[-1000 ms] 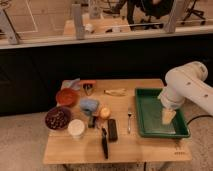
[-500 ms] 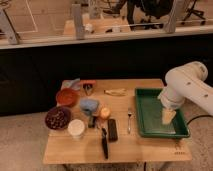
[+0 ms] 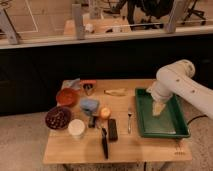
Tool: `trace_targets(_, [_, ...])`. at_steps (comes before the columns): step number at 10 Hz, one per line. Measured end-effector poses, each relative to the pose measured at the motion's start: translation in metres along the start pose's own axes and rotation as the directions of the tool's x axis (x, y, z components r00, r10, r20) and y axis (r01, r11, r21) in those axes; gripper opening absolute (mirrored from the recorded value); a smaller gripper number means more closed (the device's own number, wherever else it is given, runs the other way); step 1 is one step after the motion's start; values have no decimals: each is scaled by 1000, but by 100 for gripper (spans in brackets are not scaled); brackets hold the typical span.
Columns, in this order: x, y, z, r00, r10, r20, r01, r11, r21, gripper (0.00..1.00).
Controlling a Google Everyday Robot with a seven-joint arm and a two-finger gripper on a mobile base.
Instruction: Place banana in table surface
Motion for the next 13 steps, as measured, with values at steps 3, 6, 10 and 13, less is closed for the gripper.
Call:
trace_targets(3, [-8, -74, 18, 997, -64, 41, 60, 995, 75, 80])
trace_targets(6, [-14, -102, 28, 996, -75, 50, 71, 994, 84, 80])
trace_targets(10, [-14, -102, 28, 996, -75, 51, 70, 994, 82, 80])
trace_targets(13, [-37, -114, 43, 994, -94, 56, 91, 994, 58, 80])
